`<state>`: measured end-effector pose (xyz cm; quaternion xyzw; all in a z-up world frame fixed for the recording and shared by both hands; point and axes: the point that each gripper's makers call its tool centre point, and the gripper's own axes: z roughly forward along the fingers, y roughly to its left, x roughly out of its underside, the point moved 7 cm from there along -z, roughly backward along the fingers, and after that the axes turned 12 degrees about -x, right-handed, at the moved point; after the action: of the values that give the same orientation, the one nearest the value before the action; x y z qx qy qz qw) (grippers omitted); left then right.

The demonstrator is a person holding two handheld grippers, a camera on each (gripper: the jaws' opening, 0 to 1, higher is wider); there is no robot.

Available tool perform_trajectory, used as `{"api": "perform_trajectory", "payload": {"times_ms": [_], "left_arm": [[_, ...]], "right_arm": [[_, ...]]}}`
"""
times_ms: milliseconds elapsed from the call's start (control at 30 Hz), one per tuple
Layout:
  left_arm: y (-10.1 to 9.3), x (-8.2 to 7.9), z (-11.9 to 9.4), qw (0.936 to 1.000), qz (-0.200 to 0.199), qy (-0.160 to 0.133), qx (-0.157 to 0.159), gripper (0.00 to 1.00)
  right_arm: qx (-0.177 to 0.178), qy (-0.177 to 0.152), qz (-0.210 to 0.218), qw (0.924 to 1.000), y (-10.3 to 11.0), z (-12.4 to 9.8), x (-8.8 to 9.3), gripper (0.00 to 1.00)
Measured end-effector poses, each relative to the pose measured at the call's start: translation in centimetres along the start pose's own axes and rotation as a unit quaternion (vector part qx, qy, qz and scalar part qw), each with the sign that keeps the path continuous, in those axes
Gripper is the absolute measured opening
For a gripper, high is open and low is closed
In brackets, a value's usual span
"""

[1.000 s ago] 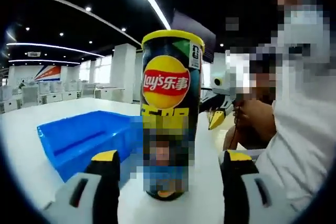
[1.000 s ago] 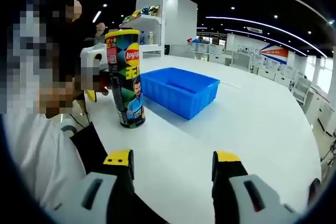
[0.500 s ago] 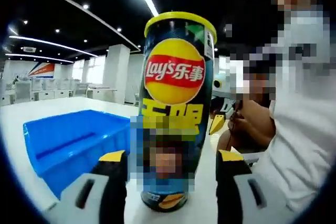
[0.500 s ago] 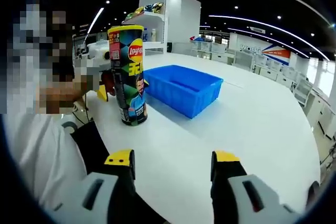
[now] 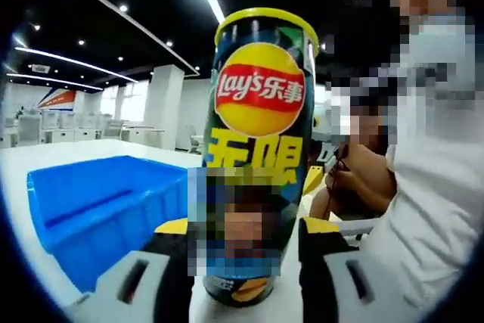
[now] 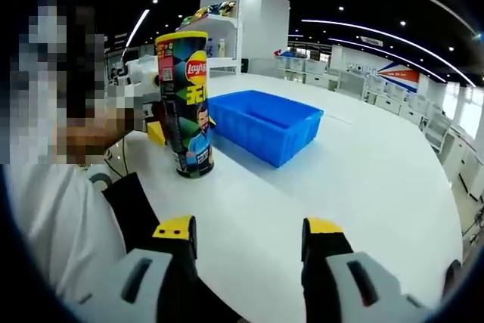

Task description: Open the lid of the chip container on the table, take out the chips, place them into the box in front of the container, and close the lid

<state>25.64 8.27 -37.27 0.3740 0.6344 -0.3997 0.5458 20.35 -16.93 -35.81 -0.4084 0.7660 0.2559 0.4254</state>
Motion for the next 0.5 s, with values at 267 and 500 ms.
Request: {"api": "perform_trajectory", "payload": {"times_ms": [267, 500], "left_arm": [[0.25, -0.31, 0.18, 0.9999, -0.005, -0.012, 0.003, 0.51], [0.24, -0.24, 0.2, 0.9999, -0.001, -0.013, 0.005, 0.5]], "right_arm": [[0.0, -0.002, 0.002, 1.0, 0.16, 0.09, -0.17, 0.52], [0.002, -0.009, 0.004, 0.9999, 0.18, -0.2, -0.26, 0.54]]}}
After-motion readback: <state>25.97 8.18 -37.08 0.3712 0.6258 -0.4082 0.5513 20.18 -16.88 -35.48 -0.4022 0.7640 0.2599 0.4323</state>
